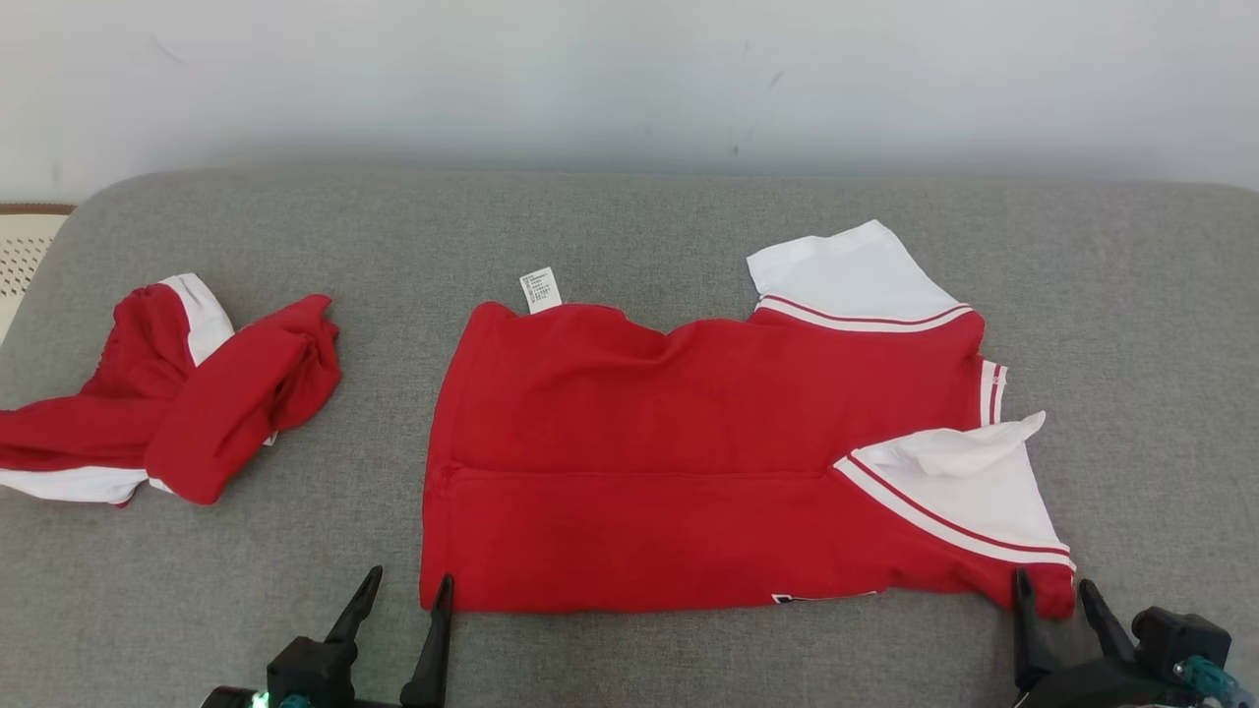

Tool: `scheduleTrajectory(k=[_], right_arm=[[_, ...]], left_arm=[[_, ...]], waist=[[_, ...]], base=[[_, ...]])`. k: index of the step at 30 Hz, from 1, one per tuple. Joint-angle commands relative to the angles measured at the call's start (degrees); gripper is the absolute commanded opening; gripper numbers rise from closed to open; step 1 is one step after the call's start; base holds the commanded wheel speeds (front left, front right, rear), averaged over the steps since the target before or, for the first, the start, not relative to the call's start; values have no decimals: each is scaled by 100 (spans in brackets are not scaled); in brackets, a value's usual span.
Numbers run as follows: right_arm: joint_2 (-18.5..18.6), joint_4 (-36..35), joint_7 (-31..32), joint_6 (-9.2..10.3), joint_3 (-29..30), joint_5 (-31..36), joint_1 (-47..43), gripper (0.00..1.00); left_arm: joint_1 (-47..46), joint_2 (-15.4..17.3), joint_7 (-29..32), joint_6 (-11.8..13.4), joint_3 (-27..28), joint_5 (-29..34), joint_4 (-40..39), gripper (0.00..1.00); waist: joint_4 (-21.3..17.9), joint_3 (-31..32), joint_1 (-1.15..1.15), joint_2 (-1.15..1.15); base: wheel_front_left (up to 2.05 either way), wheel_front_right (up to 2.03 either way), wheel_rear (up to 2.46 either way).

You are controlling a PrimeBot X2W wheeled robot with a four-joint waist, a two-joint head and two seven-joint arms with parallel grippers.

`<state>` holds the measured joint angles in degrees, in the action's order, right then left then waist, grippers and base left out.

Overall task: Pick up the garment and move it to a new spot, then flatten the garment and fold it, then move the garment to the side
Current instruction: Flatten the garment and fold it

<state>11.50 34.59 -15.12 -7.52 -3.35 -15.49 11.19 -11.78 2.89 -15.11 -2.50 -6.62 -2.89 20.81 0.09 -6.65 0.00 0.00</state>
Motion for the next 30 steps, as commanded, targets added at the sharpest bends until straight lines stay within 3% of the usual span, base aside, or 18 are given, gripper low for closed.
scheduleTrajectory(k=[1,6,7,9,10,30], right_arm=[[-34,41,-3,6,26,59,4,100],[-94,135,-2,6,130,41,55,100],[-82,74,-2,6,114,75,72,78],[-90,21,-3,6,100,93,76,18],[-93,-29,-3,6,106,105,87,0],[31,-431,-2,6,-232,-86,222,0]], left_arm=[[-13,4,-7,4,-9,11,11,100],[-49,1,-7,-76,-80,-59,-7,100],[-56,5,-7,-99,-86,-119,17,100],[-90,4,-7,-160,-96,-191,58,100],[-114,2,-7,-194,-107,-220,58,100],[-504,5,-6,-369,28,-960,721,100]], waist=[[3,-4,0,0],[17,-38,0,0],[16,-50,0,0],[11,-73,0,0],[7,-83,0,0],[-328,-327,0,0]], base=[[0,0,0],[0,0,0],[0,0,0],[0,0,0],[0,0,0],[0,0,0]])
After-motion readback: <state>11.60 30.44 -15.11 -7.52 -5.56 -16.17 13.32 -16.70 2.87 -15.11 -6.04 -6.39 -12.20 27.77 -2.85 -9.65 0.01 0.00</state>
